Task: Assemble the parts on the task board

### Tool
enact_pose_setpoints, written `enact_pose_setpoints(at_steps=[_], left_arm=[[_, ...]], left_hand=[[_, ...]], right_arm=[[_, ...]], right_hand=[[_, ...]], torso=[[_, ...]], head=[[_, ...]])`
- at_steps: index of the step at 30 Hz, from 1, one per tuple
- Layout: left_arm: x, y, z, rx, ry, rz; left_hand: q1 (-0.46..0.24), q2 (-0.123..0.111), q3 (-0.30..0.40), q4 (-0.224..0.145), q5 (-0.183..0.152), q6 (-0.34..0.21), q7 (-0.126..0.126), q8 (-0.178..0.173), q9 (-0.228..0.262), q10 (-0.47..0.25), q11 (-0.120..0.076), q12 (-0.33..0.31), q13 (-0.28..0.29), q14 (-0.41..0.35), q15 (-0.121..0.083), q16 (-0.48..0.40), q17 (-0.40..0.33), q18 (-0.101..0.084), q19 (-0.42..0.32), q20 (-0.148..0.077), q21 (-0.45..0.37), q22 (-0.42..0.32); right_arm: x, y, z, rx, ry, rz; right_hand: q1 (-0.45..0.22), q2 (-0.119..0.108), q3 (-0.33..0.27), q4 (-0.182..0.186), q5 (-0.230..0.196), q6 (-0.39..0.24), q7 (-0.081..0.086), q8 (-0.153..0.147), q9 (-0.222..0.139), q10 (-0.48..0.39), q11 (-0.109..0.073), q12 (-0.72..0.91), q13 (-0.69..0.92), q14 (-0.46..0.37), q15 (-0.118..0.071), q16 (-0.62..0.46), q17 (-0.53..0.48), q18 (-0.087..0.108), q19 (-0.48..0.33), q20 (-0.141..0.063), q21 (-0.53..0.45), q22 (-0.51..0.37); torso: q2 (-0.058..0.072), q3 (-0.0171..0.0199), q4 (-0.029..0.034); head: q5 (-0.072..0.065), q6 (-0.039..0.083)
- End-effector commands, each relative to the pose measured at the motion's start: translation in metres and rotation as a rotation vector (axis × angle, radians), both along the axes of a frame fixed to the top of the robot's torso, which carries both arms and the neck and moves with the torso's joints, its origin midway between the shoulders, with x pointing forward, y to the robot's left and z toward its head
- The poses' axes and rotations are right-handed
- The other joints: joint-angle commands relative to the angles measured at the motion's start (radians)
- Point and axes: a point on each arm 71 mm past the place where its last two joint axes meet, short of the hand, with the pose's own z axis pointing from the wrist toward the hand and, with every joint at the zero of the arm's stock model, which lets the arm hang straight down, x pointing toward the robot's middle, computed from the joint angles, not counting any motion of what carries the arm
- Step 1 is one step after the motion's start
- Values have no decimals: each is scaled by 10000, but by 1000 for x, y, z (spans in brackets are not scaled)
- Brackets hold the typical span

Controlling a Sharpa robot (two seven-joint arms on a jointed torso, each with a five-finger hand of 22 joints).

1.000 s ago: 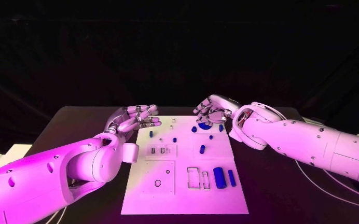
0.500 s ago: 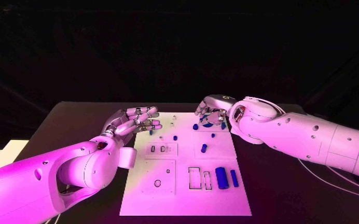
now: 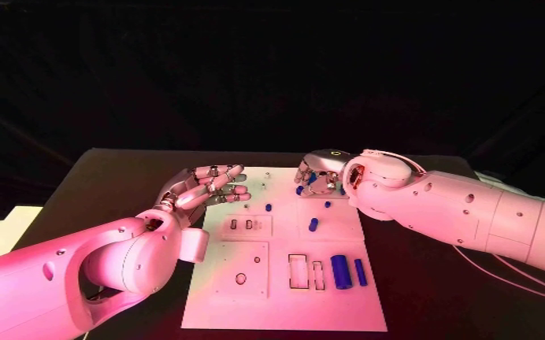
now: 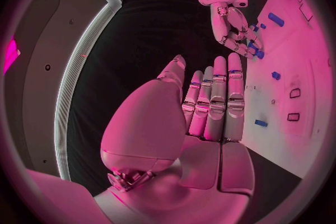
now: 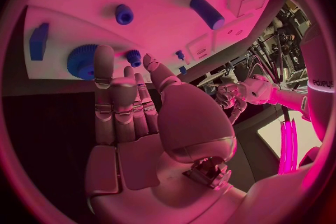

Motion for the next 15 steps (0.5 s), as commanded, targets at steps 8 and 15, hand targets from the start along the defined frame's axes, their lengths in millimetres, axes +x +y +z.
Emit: enact_pose_setpoints(at_steps=[8,15], left_arm=[[-3,-5,2,-174,65,-354],[-3,-5,3,-170,77,-372]], left_hand=[[-107,15,0,-83,-37,43,52,-51,-17,34,12,-49,-11,63,31,38,16,96,52,8,56,9],[-106,22,4,-87,-36,43,50,-54,-17,34,12,-53,-11,69,30,40,24,96,55,7,56,9]], right_arm=[[1,3,-2,-545,39,65],[1,5,-3,-666,7,16]], right_hand=[[-33,151,403,3,-165,181,-29,17,17,75,-13,-7,-16,63,25,388,429,-8,-108,5,562,530],[-103,207,730,31,-388,319,-89,38,28,191,-49,9,-12,53,0,591,666,-43,-132,1,951,925]], torso=[[171,-32,54],[232,-47,82]], head=[[-18,11],[-66,22]])
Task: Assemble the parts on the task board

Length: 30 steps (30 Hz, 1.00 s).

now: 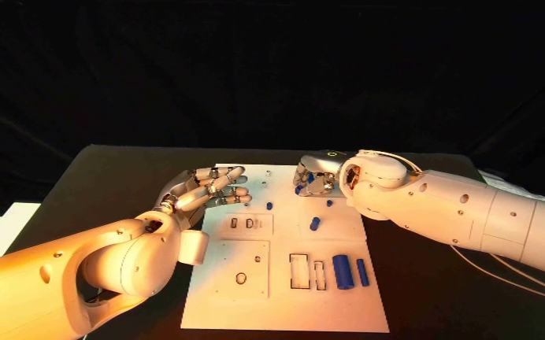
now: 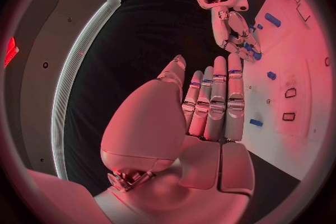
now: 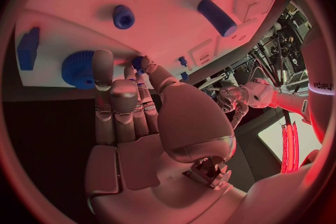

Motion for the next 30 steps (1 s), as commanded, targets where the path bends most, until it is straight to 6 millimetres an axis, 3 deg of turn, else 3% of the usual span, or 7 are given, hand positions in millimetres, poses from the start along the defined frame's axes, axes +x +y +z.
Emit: enact_pose_setpoints(at_steps=[1,7,11,18,24,28,30], left_arm=[[-1,-2,2,-145,-11,-238],[-1,-3,2,-150,-5,-266],[-1,-2,2,-143,5,-266],[0,-2,2,-128,12,-242],[1,-1,2,-133,7,-243],[1,-1,2,-141,14,-269],[1,-1,2,-144,18,-279]], left_hand=[[-106,22,-22,-61,-36,43,50,-54,-17,35,12,-53,-11,69,29,40,13,96,56,7,57,11],[-106,22,-22,-61,-36,43,50,-54,-17,35,12,-53,-11,69,29,40,13,96,56,7,57,11],[-106,22,-22,-61,-36,43,50,-54,-17,35,12,-53,-11,69,29,40,13,96,56,7,57,11],[-117,27,-24,-75,-37,29,53,-75,-20,22,16,-74,-12,88,27,46,42,95,72,4,57,13],[-132,18,-35,-84,-41,13,58,-93,-22,5,21,-93,-14,97,28,49,64,93,83,2,56,14],[-145,13,-42,-85,-42,8,60,-99,-23,-1,24,-100,-15,99,30,49,73,92,86,3,55,14],[-150,12,-45,-86,-43,6,62,-102,-23,-3,25,-102,-15,100,30,49,77,91,87,3,54,14]], right_arm=[[0,1,-2,-395,15,-29],[0,3,-2,-463,-144,-72],[0,4,1,-238,-511,-116],[-1,4,9,430,-1318,-257],[-3,6,18,1507,-2033,-378],[-2,11,19,1683,-2134,-470],[-1,15,19,1714,-2162,-507]], right_hand=[[8,90,133,-7,-91,113,-13,42,20,94,-14,11,-3,55,-6,113,98,-50,-51,0,149,155],[-41,157,469,26,-347,394,-111,111,55,378,-106,61,11,94,-81,408,481,-123,91,-41,664,758],[-41,258,788,72,-792,651,-205,176,92,647,-200,86,14,164,-164,756,936,-204,264,-94,1126,1329],[-110,259,1263,205,-1120,784,-253,149,104,795,-244,14,4,130,-218,910,1094,-238,253,-108,1420,1618],[-141,144,1587,268,-1139,688,-180,53,77,642,-192,-40,-11,-28,-174,596,613,-186,5,-76,1273,1334],[-149,113,1636,279,-1140,679,-174,44,75,624,-185,-40,-11,-38,-168,581,594,-180,-19,-70,1268,1318],[-145,44,1737,285,-1153,657,-162,29,70,585,-172,-42,-11,-58,-159,546,547,-159,-104,-59,1212,1213]], torso=[[67,-5,20],[109,-8,37],[130,-9,35],[176,-20,54],[206,-34,113],[219,-73,160],[232,-61,152]], head=[[-23,5],[-39,-8],[-51,12],[-65,46],[-42,145],[-39,131],[-20,125]])
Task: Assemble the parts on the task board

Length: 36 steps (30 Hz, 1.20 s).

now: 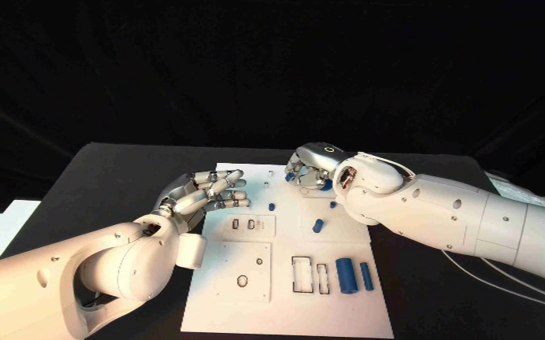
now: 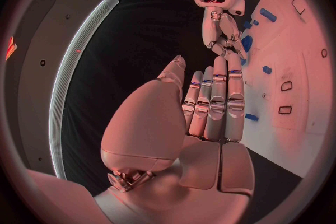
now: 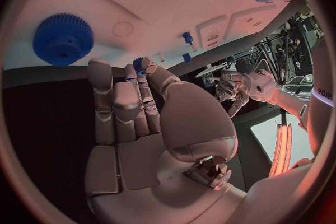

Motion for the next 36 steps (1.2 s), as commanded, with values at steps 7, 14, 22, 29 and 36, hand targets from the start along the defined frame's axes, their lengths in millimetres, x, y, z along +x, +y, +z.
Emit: enact_pose_setpoints(at_steps=[7,14,22,29,36], left_arm=[[0,-3,2,-159,-31,-270],[0,-3,4,-159,-57,-284],[1,-4,4,-153,-61,-298],[1,-3,4,-146,-54,-296],[1,-4,5,-148,-47,-318]], left_hand=[[-109,-28,-17,-58,-43,6,62,-63,-16,-2,24,-62,-15,65,-5,49,12,92,87,2,55,17],[-109,-28,-17,-58,-43,6,62,-63,-16,-2,24,-62,-15,65,-5,49,12,92,87,2,55,17],[-118,-29,-22,-63,-42,3,64,-70,-16,-8,27,-69,-15,67,-4,48,24,91,92,2,53,17],[-121,-29,-23,-64,-42,1,65,-72,-16,-10,27,-71,-15,67,-3,48,28,91,93,2,53,17],[-121,-27,-24,-70,-41,-2,66,-77,-16,-16,28,-76,-15,67,-2,47,35,90,96,2,52,17]], right_arm=[[7,14,4,524,-512,-316],[13,23,2,475,-503,-315],[17,29,0,306,-493,-292],[18,31,0,174,-528,-328],[20,36,-1,-8,-409,-338]], right_hand=[[1,-161,219,23,14,-64,62,-62,18,-134,26,-28,10,-66,37,-82,-44,-50,-156,-3,-77,-80],[-1,-178,253,30,16,-70,67,-64,17,-141,31,-26,10,-61,40,-66,-17,-52,-157,0,-63,-64],[-15,-206,294,48,16,-80,75,-66,15,-152,38,-25,11,-56,47,-53,3,-52,-165,4,-53,-56],[-30,-230,316,63,11,-82,79,-65,15,-155,42,-22,12,-54,54,-49,7,-51,-172,7,-46,-52],[-56,-298,356,84,6,-90,82,-66,14,-163,47,-20,14,-47,60,-29,37,-47,-196,13,-46,-66]], torso=[[65,-38,88],[97,-50,101],[109,-60,118],[118,-66,137],[138,-75,147]], head=[[10,34],[13,42],[18,20],[26,23],[18,32]])
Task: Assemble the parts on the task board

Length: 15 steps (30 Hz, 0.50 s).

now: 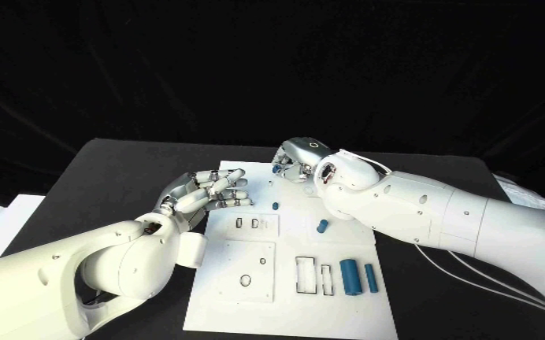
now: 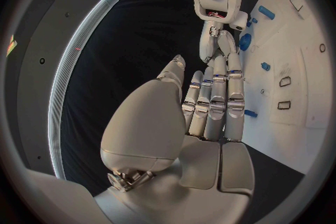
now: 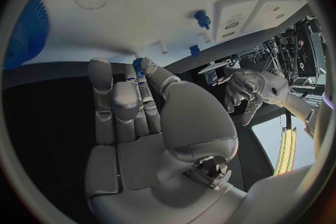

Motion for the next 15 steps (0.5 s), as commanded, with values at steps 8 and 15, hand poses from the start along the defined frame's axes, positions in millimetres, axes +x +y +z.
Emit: enact_pose_setpoints(at_steps=[8,15], left_arm=[[-1,-3,2,-138,-19,-265],[-2,-5,3,-179,-28,-352]], left_hand=[[-80,14,4,-42,-42,-2,66,-38,-16,-15,28,-36,-15,67,-2,47,17,90,96,2,52,12],[-83,14,0,-61,-40,-24,66,-59,-19,-43,34,-55,-18,60,2,40,37,87,99,2,45,11]], right_arm=[[3,2,-3,-349,117,-200],[3,3,-3,-419,75,-374]], right_hand=[[-135,-385,251,176,-33,-184,95,31,-18,-267,78,-19,7,-49,81,-87,-143,-8,-311,37,-159,-299],[-201,-711,363,331,-64,-462,221,20,-44,-857,223,-37,-4,-77,205,-157,-251,21,-461,112,-256,-492]], torso=[[24,-21,19],[36,-27,33]], head=[[0,16],[-23,4]])
